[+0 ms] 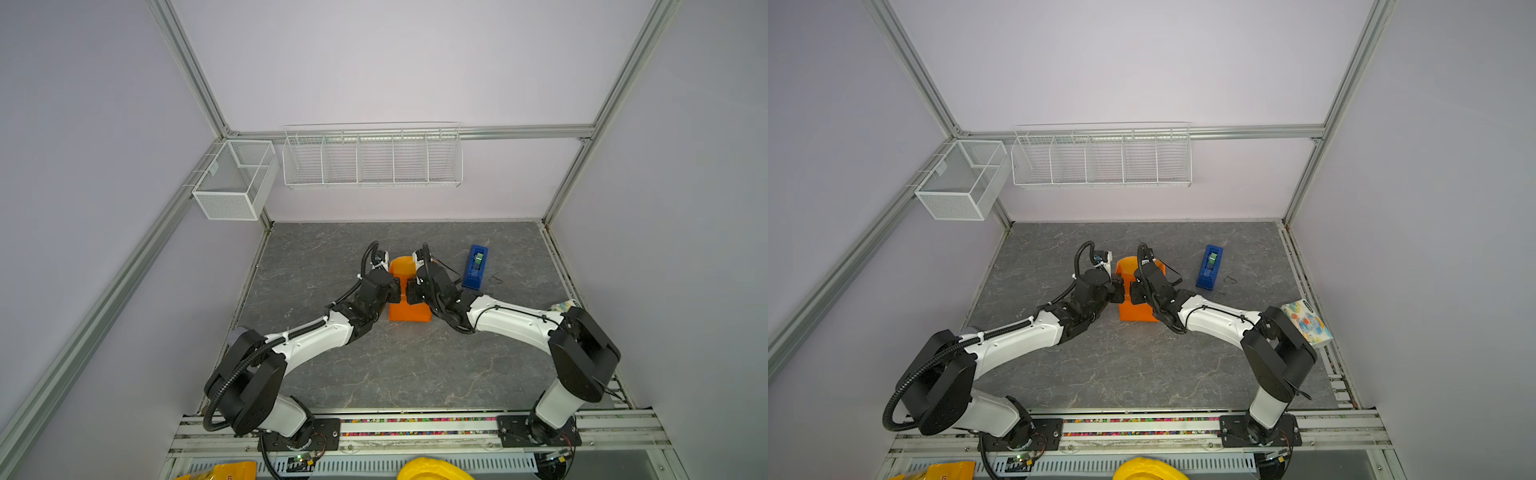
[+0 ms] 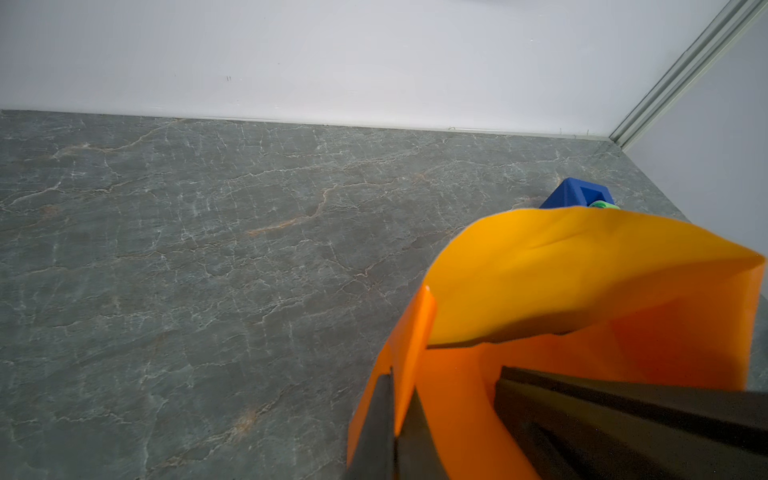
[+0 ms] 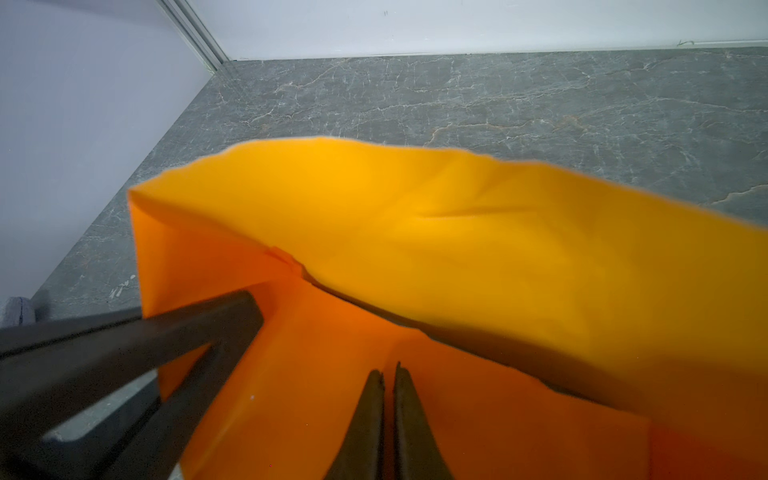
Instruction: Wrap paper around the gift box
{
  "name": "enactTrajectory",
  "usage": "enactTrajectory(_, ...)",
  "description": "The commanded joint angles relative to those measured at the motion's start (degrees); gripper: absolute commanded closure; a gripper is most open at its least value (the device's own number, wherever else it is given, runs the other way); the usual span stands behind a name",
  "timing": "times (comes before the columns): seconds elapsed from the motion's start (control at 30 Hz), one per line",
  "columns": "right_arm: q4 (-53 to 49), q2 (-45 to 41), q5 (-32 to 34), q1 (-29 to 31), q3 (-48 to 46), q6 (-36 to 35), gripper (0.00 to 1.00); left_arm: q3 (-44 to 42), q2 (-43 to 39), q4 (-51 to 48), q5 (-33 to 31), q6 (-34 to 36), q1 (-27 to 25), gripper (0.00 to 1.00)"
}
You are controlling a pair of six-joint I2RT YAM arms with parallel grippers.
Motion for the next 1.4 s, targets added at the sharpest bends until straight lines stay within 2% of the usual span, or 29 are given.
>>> enactTrajectory(0.0, -7.80, 2.80, 0.69, -0.45, -2.76, 0.68, 0.88, 2.70, -2.02, 0.42, 0.42, 0.15, 0.81, 0.88)
enactTrajectory(0.03, -7.84, 2.79, 0.65, -0.43, -2.77, 0.68, 0.88, 2.70, -2.09, 0.55, 0.56, 0.17, 0.94, 0.88)
enactTrajectory(0.1, -7.87, 2.79, 0.69, -0.47, -2.80, 0.68, 0.88, 2.79, -2.31, 0.68, 1.58, 0.45, 1.42, 0.99)
enactTrajectory(0.13, -7.88, 2.79, 0.74, -0.48, -2.80, 0.68, 0.88, 2.86, -2.35, 0.90, 2.39, 0.75, 1.60, 1.00)
enactTrajectory(0.27, -7.94, 2.88, 0.58, -0.48, -2.80, 0.77, 0.88, 3.80, -2.33, -0.08, 3.41, 0.90, 1.89, 0.99)
enactTrajectory(0.3, -7.90, 2.90, 0.61, -0.46, -2.80, 0.70, 0.88, 4.02, -2.30, -0.51, 3.13, 0.69, 1.91, 0.92)
enactTrajectory(0.4, -7.97, 2.96, 0.52, -0.47, -2.79, 0.81, 0.88, 4.19, -2.71, -0.53, 2.95, 0.70, 2.00, 0.90)
enactTrajectory(0.5, -8.06, 2.96, 0.52, -0.54, -2.80, 0.83, 0.88, 4.47, -3.23, -0.63, 3.19, 0.75, 2.09, 0.92)
enactTrajectory(0.57, -8.05, 2.96, 0.52, -0.48, -2.77, 0.84, 0.88, 4.64, -3.51, -0.70, 3.62, 0.99, 2.09, 1.00)
enactTrajectory(0.73, -8.05, 3.01, 0.51, -0.49, -2.80, 0.94, 0.89, 4.64, -4.22, -0.82, 4.25, 0.92, 2.09, 1.00)
enactTrajectory(0.87, -8.22, 2.96, 0.51, -0.45, -2.80, 0.94, 0.88, 3.31, -6.14, -1.23, 3.12, -0.04, 2.09, 0.73)
enactTrajectory(1.0, -8.27, 2.96, 0.43, -0.45, -2.72, 1.03, 0.88, 1.17, -7.66, -1.23, 3.89, -1.09, 2.27, 0.56)
enactTrajectory(1.17, -8.40, 3.05, 0.43, -0.42, -2.54, 0.99, 0.88, -2.66, -7.69, 1.82, 6.26, -2.88, 2.27, 0.45)
enactTrajectory(1.37, -8.49, 3.05, 0.51, -0.47, -2.45, 1.03, 0.88, -4.83, -4.94, 4.56, 8.40, -4.51, 2.27, 0.45)
